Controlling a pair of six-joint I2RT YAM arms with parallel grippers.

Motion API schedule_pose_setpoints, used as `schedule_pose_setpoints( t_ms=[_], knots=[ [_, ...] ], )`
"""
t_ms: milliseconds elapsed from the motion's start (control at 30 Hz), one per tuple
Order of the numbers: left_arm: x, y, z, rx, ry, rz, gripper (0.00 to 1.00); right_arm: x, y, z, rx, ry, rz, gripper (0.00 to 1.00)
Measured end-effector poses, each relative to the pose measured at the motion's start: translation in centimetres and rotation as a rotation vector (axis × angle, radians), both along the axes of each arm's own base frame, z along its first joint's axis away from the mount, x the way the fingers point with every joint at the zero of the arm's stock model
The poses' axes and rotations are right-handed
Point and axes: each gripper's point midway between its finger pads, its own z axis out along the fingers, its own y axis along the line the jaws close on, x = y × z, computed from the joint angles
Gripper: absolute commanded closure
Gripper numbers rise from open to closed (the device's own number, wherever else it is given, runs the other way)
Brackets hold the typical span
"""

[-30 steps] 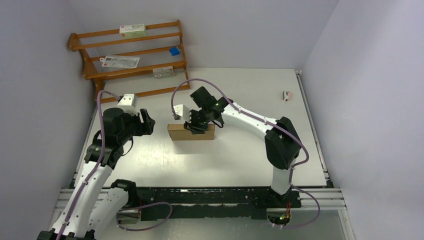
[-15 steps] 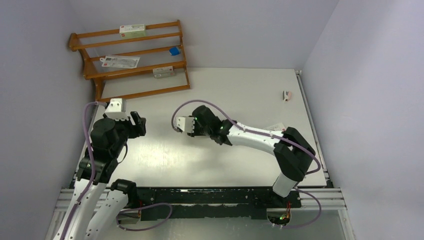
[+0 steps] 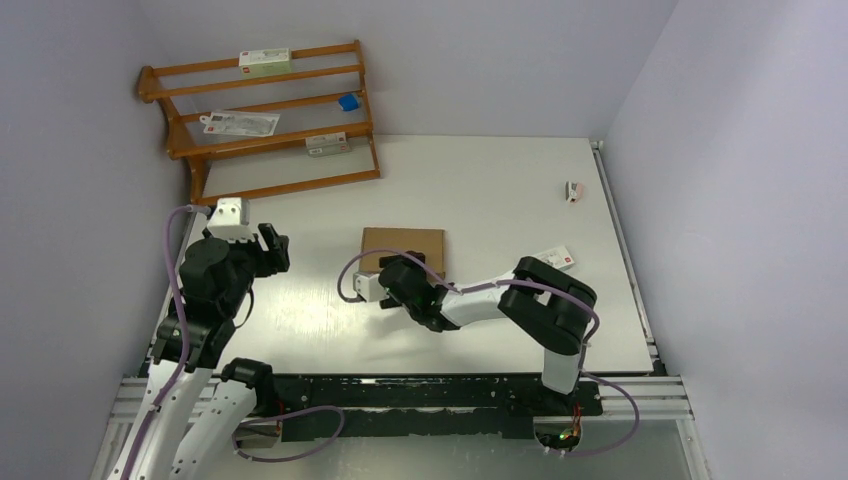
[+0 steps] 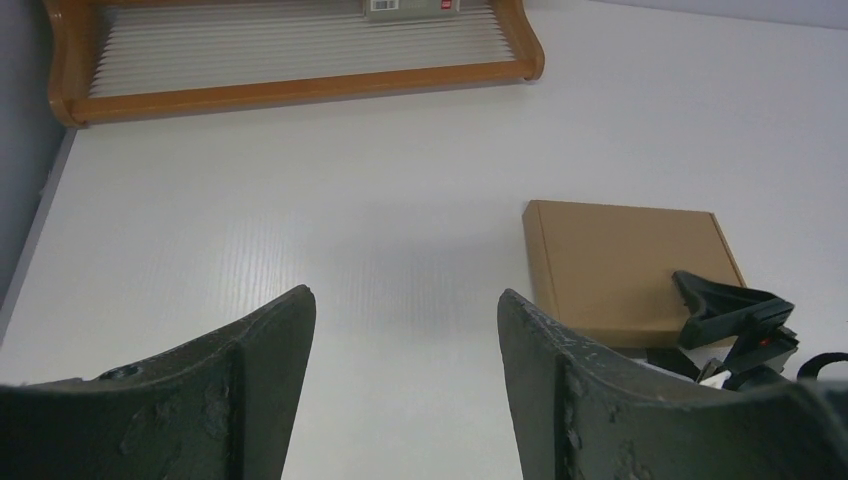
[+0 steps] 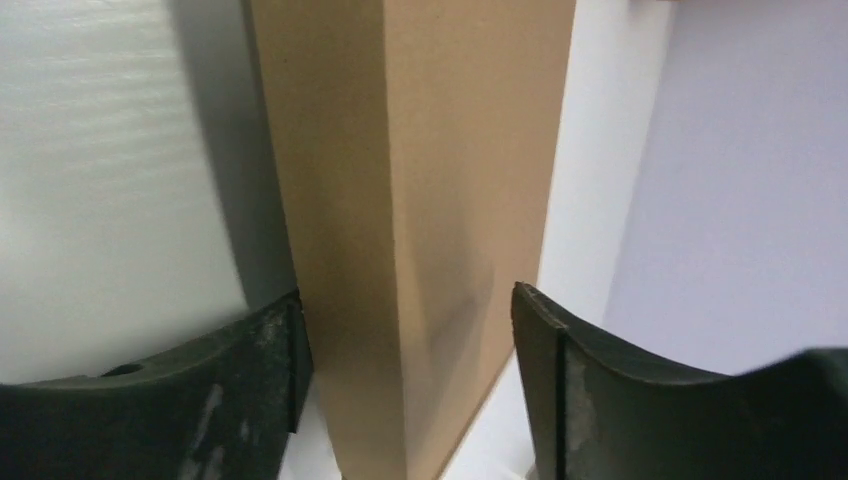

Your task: Fold the paper box

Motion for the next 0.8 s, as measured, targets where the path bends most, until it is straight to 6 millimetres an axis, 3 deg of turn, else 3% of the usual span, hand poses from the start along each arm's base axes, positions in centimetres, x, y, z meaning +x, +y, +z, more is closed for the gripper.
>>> schedule_pose_setpoints(
  t_ms=[133, 533, 667, 800],
  knots=[
    [0.0, 0.0, 0.0, 0.0, 0.0, 0.001, 0.28, -0.4, -0.5, 0.0, 0.014, 0.0, -0.037, 0.01],
    [0.1, -0.1, -0.3, 0.007, 0.01, -0.005, 0.24, -5.0, 0.1, 0.7, 0.191, 0.276, -0.077, 0.0],
    [0.1, -0.1, -0.2, 0.009, 0.009, -0.01, 0.2, -3.7, -0.2, 3.1, 0.365, 0.341, -0.195, 0.0],
    [-0.1, -0.3, 0.0, 0.008, -0.002, -0.017, 0.11, -0.7, -2.7, 6.7, 0.586, 0.354, -0.371, 0.0]
  ],
)
